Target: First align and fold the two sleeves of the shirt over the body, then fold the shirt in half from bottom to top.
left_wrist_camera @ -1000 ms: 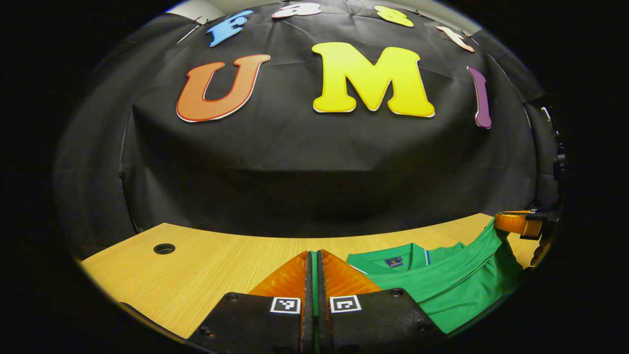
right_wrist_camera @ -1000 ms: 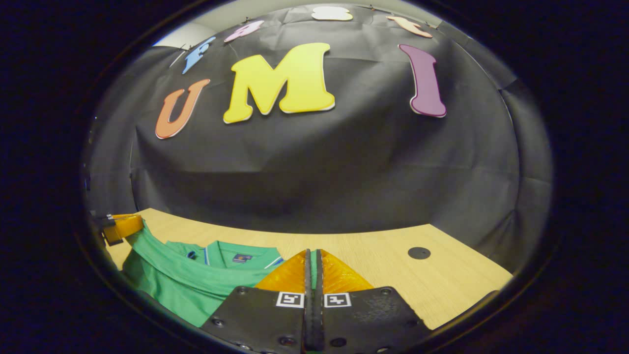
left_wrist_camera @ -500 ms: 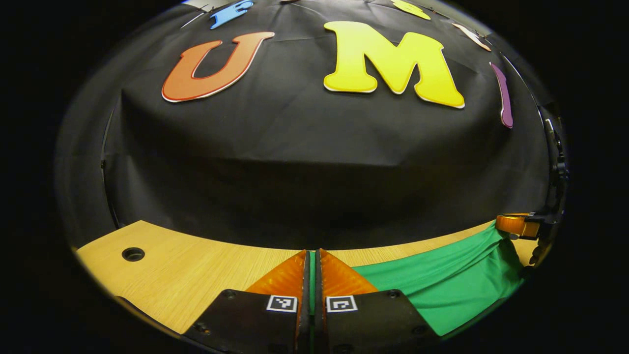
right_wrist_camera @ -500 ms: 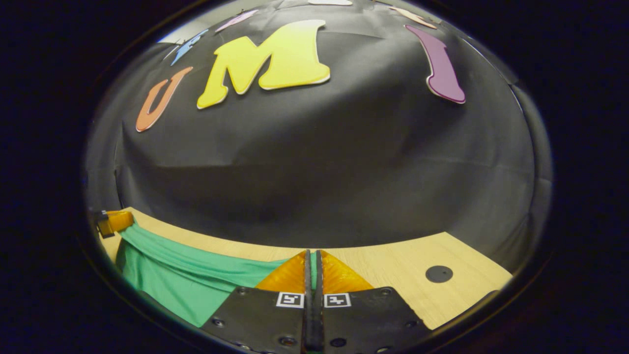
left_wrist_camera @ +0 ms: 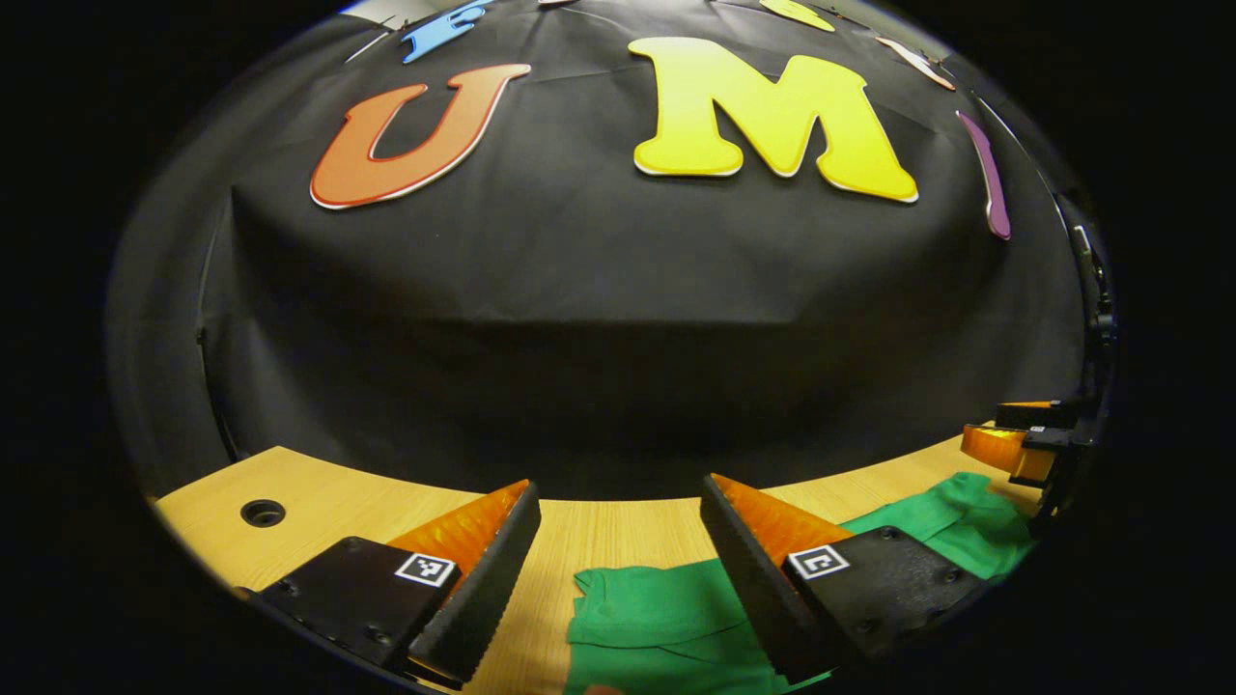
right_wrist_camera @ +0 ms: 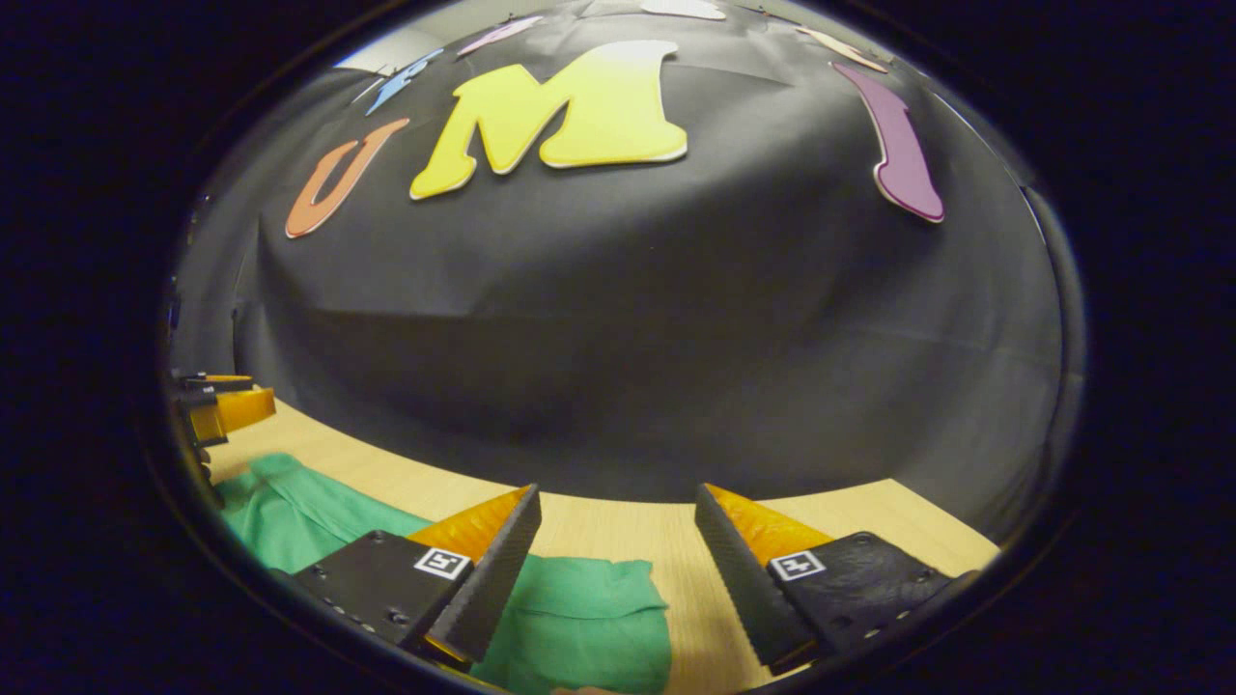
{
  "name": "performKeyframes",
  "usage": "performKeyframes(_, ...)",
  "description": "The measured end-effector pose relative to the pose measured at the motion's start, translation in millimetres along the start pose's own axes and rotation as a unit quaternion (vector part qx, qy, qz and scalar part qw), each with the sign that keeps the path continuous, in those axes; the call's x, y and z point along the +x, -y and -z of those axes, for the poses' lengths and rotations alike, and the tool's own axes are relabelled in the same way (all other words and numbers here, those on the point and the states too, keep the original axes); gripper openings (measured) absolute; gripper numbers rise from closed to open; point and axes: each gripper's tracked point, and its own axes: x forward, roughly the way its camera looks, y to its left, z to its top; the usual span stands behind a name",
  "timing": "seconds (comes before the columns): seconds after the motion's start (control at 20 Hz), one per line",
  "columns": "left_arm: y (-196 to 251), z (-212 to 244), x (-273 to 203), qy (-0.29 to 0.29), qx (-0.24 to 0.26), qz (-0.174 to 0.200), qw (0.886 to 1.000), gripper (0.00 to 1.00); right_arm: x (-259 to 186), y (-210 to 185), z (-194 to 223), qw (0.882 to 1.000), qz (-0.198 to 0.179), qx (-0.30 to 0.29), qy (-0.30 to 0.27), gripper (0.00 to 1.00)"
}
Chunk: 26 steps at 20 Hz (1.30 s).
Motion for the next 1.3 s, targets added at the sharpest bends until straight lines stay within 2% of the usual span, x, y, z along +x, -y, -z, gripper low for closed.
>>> performKeyframes(0.1, 3, -2, -3, 0.007, 0.007, 0.006, 1.000, 1.00, 0, 5, -1, 1.000, 0.013, -0.012, 0.003, 0.95)
performKeyframes(0.3, 6, -2, -4, 0.012, 0.024, 0.009, 1.000, 1.00, -21, -5, -20, 0.998, 0.013, -0.034, 0.045, 0.96)
performKeyframes(0.35, 3, -6, -6, 0.017, 0.018, 0.005, 1.000, 1.00, -25, -9, -21, 0.997, 0.015, -0.049, 0.051, 0.96)
performKeyframes(0.45, -6, -16, -14, 0.038, 0.042, -0.018, 0.998, 1.00, -38, -16, -26, 0.994, 0.020, -0.079, 0.069, 0.95)
performKeyframes(0.55, -9, -25, -29, 0.058, 0.041, -0.023, 0.997, 1.00, -66, -17, -38, 0.989, 0.044, -0.094, 0.103, 0.96)
performKeyframes(0.65, -9, -28, -49, 0.068, 0.029, -0.028, 0.997, 1.00, -102, -20, -57, 0.979, 0.065, -0.110, 0.161, 0.95)
performKeyframes(0.75, -15, -38, -74, 0.090, 0.031, -0.051, 0.994, 1.00, -146, -30, -70, 0.969, 0.072, -0.121, 0.204, 0.95)
performKeyframes(0.8, -13, -39, -84, 0.098, 0.022, -0.049, 0.994, 1.00, -168, -32, -69, 0.968, 0.069, -0.108, 0.214, 0.95)
performKeyframes(0.95, -2, -20, -117, 0.073, 0.001, -0.038, 0.997, 1.00, -207, -31, -55, 0.974, 0.069, -0.090, 0.197, 0.95)
performKeyframes(1.15, 8, -4, -171, 0.052, -0.010, -0.029, 0.998, 1.00, -256, -26, -38, 0.978, 0.061, -0.103, 0.171, 0.95)
performKeyframes(1.3, 9, 11, -211, 0.032, -0.010, -0.042, 0.999, 1.00, -294, -21, -31, 0.981, 0.046, -0.101, 0.161, 0.95)
